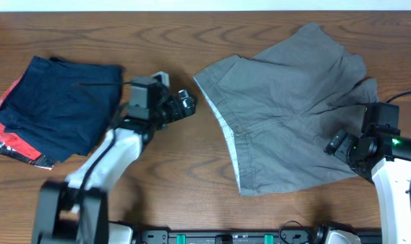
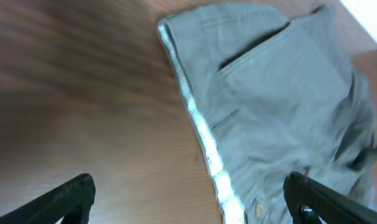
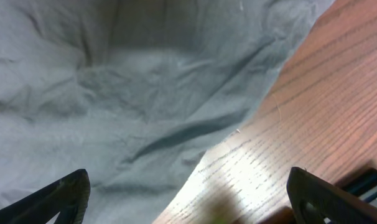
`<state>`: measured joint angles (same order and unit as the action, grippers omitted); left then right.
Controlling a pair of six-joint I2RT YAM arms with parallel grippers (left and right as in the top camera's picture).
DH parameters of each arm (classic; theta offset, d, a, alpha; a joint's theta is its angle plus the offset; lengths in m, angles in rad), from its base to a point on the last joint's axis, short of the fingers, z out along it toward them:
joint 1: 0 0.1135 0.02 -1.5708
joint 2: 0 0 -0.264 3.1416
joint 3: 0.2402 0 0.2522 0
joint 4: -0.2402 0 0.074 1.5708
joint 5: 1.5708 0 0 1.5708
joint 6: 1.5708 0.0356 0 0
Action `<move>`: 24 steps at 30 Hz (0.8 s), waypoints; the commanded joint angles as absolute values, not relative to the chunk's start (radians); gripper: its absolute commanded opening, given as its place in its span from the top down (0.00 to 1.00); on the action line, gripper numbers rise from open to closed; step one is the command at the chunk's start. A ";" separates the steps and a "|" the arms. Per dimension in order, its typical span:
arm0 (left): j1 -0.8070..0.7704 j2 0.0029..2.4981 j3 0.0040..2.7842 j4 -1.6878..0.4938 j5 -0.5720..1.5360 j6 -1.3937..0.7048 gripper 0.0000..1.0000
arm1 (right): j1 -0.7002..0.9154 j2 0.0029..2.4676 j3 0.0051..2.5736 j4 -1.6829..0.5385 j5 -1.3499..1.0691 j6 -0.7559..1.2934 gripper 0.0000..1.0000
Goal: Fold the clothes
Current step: 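Grasp the shorts' waistband with the left gripper and pull it left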
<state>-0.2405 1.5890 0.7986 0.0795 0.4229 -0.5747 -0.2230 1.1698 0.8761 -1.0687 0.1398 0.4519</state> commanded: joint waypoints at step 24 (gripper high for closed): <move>-0.458 1.959 0.810 0.646 0.282 -0.992 0.23 | -0.232 1.163 0.883 -1.145 0.149 0.471 0.01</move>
<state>-0.4500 1.9396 0.8112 0.6300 0.3363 -0.9779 -0.2230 1.1698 0.8761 -1.1423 0.1394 0.4564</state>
